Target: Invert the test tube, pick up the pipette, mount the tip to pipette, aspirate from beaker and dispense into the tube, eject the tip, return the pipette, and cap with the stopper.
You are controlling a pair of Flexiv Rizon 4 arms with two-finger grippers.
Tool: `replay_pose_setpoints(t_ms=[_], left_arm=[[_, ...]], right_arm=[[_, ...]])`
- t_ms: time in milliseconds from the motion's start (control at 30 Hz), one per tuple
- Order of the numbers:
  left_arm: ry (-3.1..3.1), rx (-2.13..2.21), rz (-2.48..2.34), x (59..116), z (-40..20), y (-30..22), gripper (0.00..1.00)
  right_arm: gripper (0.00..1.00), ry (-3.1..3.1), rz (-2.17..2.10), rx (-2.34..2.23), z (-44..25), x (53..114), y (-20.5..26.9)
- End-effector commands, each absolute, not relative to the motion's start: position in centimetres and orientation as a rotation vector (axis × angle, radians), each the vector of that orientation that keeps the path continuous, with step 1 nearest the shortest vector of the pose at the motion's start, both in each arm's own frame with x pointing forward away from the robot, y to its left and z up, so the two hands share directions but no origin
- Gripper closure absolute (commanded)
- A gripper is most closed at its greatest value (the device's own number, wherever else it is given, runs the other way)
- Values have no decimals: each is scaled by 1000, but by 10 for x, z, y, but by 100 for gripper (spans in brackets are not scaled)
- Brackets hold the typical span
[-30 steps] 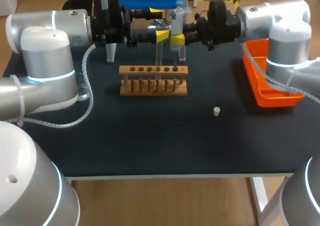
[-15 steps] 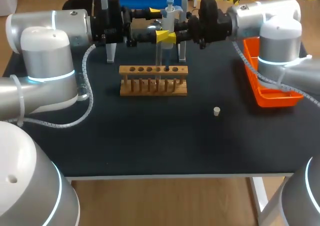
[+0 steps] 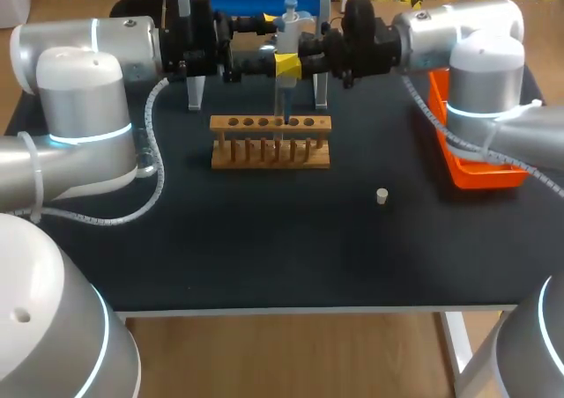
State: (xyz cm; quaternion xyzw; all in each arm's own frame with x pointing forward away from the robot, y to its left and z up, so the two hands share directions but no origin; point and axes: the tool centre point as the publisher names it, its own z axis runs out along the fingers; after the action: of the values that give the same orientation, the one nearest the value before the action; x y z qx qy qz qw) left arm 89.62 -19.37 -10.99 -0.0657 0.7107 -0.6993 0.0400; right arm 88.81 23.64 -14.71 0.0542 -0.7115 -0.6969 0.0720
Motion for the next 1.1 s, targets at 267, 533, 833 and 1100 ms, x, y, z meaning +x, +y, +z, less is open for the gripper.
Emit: replay_pose_setpoints(t_ms=[267,533,833,1100], left_arm=[[2177,-203,-2141,896,-110,-195,18],[2177,-203,-2141,896,-110,-195,82],[2177,-203,-2141,896,-110,-195,100],[2177,-203,-2141,896,-110,-195,100]], right_arm=[[100,-2132,-2100,146,-148,884,239],[100,-2126,-2105,135,-148,884,239],[100,-2130,-2092,144,-148,884,240],[0,-2139,-2063,222,-145,882,240]])
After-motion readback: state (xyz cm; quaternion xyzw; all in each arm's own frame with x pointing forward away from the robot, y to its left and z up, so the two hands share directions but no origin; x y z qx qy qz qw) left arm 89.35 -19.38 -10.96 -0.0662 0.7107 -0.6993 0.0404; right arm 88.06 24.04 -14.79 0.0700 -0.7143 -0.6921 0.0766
